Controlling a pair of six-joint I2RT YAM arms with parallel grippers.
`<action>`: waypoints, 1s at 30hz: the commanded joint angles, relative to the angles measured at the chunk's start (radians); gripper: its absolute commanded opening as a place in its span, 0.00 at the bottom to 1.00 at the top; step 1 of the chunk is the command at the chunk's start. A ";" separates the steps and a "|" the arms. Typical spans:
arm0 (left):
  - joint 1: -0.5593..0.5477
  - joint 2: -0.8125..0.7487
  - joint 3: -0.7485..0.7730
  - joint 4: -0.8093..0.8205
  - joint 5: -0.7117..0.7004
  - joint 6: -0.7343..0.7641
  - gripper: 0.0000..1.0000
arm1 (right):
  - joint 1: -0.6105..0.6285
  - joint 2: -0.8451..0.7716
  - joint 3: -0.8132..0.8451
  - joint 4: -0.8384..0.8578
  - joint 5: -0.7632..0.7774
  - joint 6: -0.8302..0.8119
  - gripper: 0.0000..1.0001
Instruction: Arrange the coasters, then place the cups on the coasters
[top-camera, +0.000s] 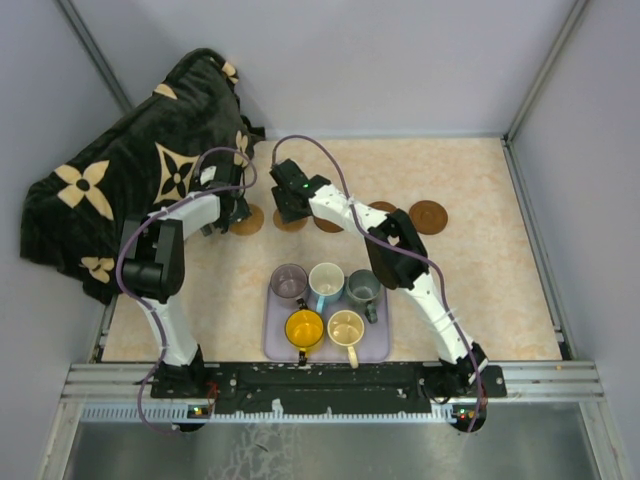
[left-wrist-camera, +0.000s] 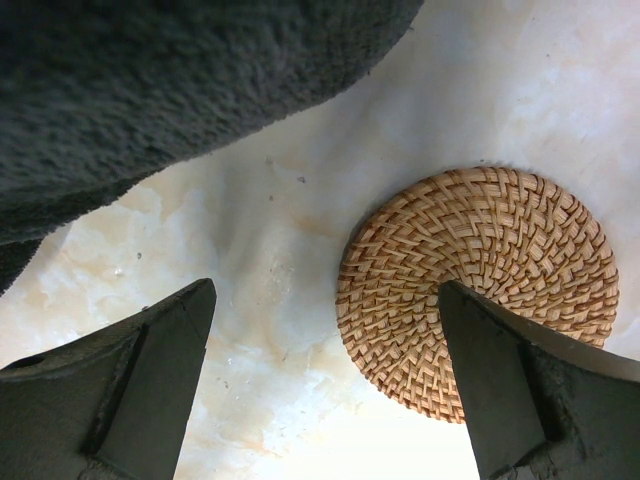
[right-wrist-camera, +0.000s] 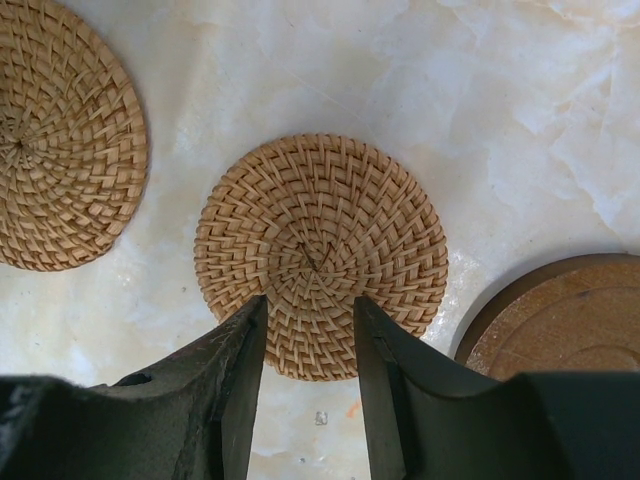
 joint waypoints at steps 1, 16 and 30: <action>-0.007 0.073 -0.022 -0.055 0.091 0.019 0.99 | 0.017 0.036 0.028 -0.013 0.002 -0.021 0.41; -0.008 0.030 -0.011 -0.062 0.038 0.023 0.99 | 0.017 -0.011 0.038 0.036 0.066 -0.072 0.43; -0.008 -0.066 0.046 -0.091 0.013 0.035 0.99 | 0.017 -0.139 0.037 0.090 0.100 -0.113 0.46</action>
